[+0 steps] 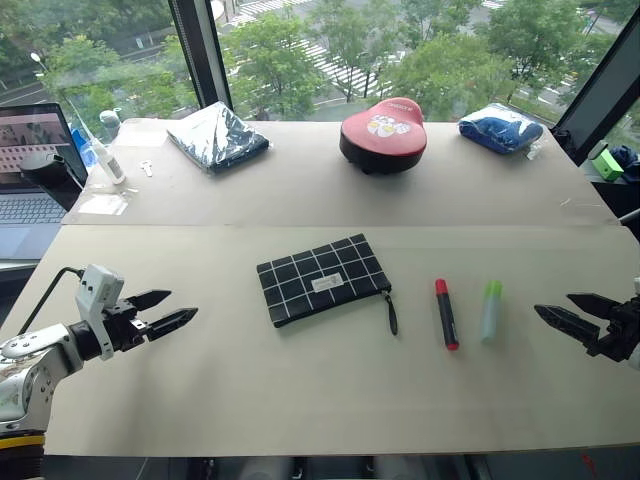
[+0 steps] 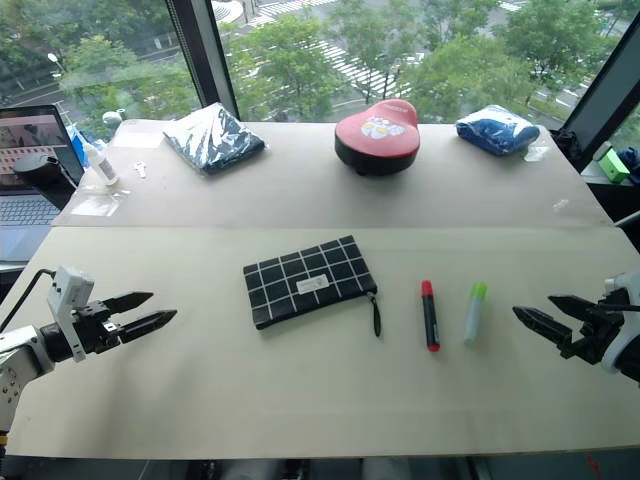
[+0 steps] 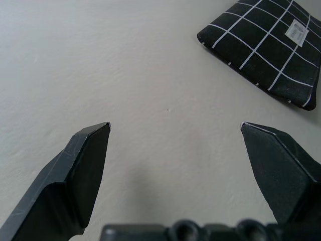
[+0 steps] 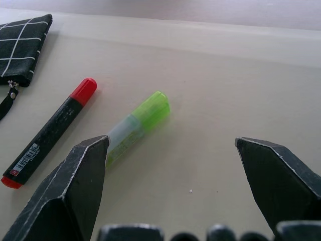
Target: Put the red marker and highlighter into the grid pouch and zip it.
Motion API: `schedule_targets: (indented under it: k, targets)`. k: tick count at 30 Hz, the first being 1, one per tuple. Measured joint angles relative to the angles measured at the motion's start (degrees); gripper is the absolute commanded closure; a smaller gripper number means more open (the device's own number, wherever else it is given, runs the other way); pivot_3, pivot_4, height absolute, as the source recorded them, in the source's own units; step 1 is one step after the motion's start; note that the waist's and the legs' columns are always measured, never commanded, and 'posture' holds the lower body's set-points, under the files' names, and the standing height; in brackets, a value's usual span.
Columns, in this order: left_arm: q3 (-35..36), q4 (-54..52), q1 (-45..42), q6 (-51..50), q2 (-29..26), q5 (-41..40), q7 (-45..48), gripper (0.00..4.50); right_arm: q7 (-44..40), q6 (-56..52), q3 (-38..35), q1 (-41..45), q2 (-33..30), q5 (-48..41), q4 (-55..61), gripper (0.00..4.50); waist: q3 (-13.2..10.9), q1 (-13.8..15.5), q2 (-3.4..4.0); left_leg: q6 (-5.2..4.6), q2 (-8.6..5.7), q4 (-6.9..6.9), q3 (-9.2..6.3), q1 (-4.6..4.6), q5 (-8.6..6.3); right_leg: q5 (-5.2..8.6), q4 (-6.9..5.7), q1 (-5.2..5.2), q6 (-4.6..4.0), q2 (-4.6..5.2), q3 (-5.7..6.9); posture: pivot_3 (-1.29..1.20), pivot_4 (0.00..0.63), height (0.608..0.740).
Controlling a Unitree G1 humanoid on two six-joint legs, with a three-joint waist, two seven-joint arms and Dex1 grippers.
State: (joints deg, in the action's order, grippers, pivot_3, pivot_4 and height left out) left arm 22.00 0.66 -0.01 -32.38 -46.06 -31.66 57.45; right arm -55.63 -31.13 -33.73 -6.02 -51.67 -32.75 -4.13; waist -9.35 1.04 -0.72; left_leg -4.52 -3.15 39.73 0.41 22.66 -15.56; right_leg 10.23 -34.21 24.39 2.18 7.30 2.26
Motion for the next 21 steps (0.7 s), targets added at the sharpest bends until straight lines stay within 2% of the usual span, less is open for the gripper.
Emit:
schedule_targets:
  k: [5,9,17,19,21]
  targets:
    - [-2.49,0.64,-2.47,1.46,-0.34,0.55,2.50,0.00,1.81,-0.89,0.02,-0.02,1.01,0.00,0.34,0.06,0.00,0.32,0.00,0.00,-0.02,0.02,0.00,0.00,0.01,0.00,0.00,-0.03,0.00,-0.01,0.03,0.00,0.150,0.740]
    - [-8.83,5.99,-5.04,15.96,-1.31,7.80,8.37,0.00,4.56,-3.39,-0.35,2.08,2.61,-1.15,0.51,1.04,0.01,0.26,0.03,0.01,-0.03,0.00,0.09,-0.01,0.01,-0.02,0.00,0.02,-0.03,0.02,-0.03,0.00,0.150,0.740]
    - [-15.87,14.10,-11.16,45.50,-2.42,19.34,14.26,0.00,6.49,-9.18,-0.05,6.49,2.61,-5.83,9.07,3.91,0.02,0.07,0.03,-0.03,0.01,-0.01,0.09,0.18,-0.01,-0.04,0.00,0.26,-0.06,0.14,-0.01,0.00,0.150,0.740]
    - [-17.04,14.56,-11.79,48.71,-2.35,20.41,14.77,0.00,7.24,-10.22,1.58,8.34,2.65,-6.74,11.47,4.43,0.02,-0.05,0.03,-0.07,0.01,-0.01,0.10,0.20,0.01,-0.04,0.00,0.28,-0.05,0.14,-0.02,0.00,0.150,0.740]
    - [-18.67,15.07,-13.56,52.13,-1.39,20.79,15.33,0.00,8.42,-11.59,5.71,12.50,3.80,-7.04,14.42,4.43,0.02,-0.20,0.03,-0.11,0.02,0.01,0.09,0.22,0.04,-0.05,-0.01,0.30,-0.05,0.13,0.01,0.00,0.150,0.740]
